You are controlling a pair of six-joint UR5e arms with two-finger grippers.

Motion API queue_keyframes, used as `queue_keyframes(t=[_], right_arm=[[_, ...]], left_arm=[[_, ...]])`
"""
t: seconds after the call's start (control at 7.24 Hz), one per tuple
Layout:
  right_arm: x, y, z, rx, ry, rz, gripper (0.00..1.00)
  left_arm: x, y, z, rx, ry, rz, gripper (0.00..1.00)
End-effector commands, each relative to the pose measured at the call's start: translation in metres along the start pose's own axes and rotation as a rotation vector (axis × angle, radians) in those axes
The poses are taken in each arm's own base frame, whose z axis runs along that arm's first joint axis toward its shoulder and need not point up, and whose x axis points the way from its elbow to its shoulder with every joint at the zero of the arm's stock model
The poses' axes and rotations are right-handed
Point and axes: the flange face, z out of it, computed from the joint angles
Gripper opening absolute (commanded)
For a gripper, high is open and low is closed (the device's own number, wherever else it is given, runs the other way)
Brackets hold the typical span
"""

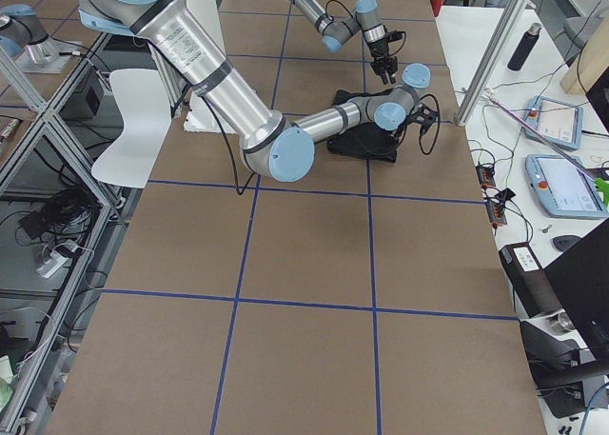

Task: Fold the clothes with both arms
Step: 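Lay the folded end on the far half and open both grippers, then press the right gripper down onto the folded shirt while the left gripper withdraws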

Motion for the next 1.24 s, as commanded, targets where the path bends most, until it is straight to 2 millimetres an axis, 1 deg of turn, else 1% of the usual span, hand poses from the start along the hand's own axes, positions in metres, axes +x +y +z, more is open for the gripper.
queue_keyframes(t=[0.0, 0.14, 0.28, 0.41, 0.55, 0.83, 0.97, 1.1], right_arm=[[-0.007, -0.002, -0.011, 0.006, -0.022, -0.003, 1.00], [-0.015, 0.004, -0.015, -0.001, -0.033, -0.020, 1.00], [-0.036, 0.036, -0.016, -0.022, -0.056, -0.066, 1.00], [-0.050, 0.081, -0.013, -0.007, -0.085, -0.126, 1.00], [-0.066, 0.136, -0.008, 0.023, -0.065, -0.160, 1.00], [-0.136, 0.236, -0.021, 0.063, 0.034, -0.220, 1.00], [-0.153, 0.300, -0.001, 0.139, 0.128, -0.344, 0.99], [-0.154, 0.349, 0.022, 0.205, 0.200, -0.508, 0.98]], left_arm=[[0.007, -0.022, -0.010, 0.025, 0.009, 0.001, 1.00], [0.010, -0.035, -0.017, 0.036, 0.013, -0.001, 1.00], [0.014, -0.049, -0.028, 0.003, 0.003, 0.006, 1.00], [0.014, -0.066, -0.043, -0.054, -0.023, 0.017, 1.00], [-0.009, -0.085, -0.066, -0.080, -0.036, 0.054, 1.00], [-0.074, -0.090, -0.108, -0.080, -0.039, 0.142, 1.00], [-0.099, -0.094, -0.134, -0.080, -0.037, 0.163, 1.00], [-0.111, -0.099, -0.146, -0.087, -0.043, 0.168, 1.00]])
